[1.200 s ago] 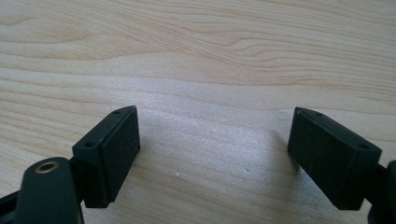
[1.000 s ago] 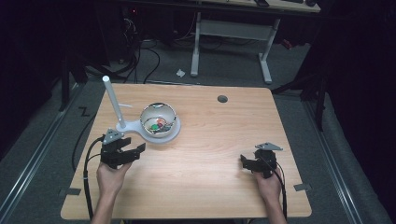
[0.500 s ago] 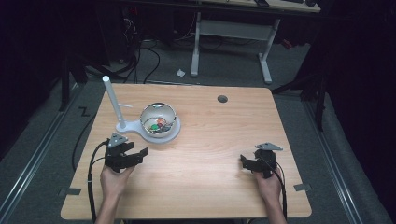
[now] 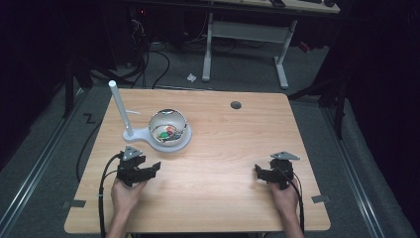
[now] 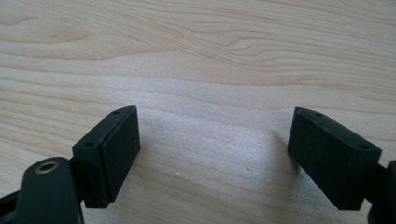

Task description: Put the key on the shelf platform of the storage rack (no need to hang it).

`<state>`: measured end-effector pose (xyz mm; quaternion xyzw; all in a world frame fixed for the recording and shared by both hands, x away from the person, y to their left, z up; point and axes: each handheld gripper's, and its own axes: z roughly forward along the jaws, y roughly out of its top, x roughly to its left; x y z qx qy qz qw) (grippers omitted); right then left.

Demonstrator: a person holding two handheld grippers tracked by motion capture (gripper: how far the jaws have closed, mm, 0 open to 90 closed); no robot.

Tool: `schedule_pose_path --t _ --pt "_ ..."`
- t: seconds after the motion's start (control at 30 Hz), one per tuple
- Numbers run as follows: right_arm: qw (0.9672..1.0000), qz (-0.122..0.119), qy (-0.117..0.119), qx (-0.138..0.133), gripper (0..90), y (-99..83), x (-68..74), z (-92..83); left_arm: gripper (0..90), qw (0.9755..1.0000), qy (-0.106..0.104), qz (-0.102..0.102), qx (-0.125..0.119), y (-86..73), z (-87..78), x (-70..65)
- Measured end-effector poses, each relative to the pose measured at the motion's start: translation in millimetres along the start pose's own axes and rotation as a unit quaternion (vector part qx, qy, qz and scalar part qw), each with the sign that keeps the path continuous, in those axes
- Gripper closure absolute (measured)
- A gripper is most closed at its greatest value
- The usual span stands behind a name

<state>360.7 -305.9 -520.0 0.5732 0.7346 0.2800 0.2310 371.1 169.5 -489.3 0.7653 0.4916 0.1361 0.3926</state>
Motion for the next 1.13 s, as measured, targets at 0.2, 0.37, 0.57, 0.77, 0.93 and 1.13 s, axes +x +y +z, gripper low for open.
schedule_pose_path --t 0.2,0.37,0.57,0.77,0.93,1.13 --pt "1.0000 0.000 0.000 0.000 17.0 0.0 0.0 0.0 34.4 0.9999 0.007 0.007 0.010 -3.8 7.8 -3.0" --pt "1.0000 0.000 0.000 0.000 17.0 0.0 0.1 -0.1 34.4 0.9998 0.011 0.006 0.014 -9.2 14.2 -4.0" --pt "1.0000 0.000 0.000 0.000 17.0 -0.1 0.1 -0.1 34.4 0.9997 0.020 0.001 0.017 -14.6 20.9 -3.8" --pt "1.0000 0.001 0.000 0.000 17.0 -0.1 0.2 -0.1 34.4 0.9989 0.040 0.008 0.023 -21.9 29.0 -4.4" --pt "1.0000 0.000 0.000 0.000 17.0 -0.1 0.2 -0.1 34.3 0.9972 0.067 0.029 0.013 -26.0 31.5 -10.0" --pt "1.0000 0.001 0.000 0.000 17.0 -0.1 0.2 -0.1 31.5 0.9970 0.070 0.030 0.015 -25.8 32.2 -11.3"
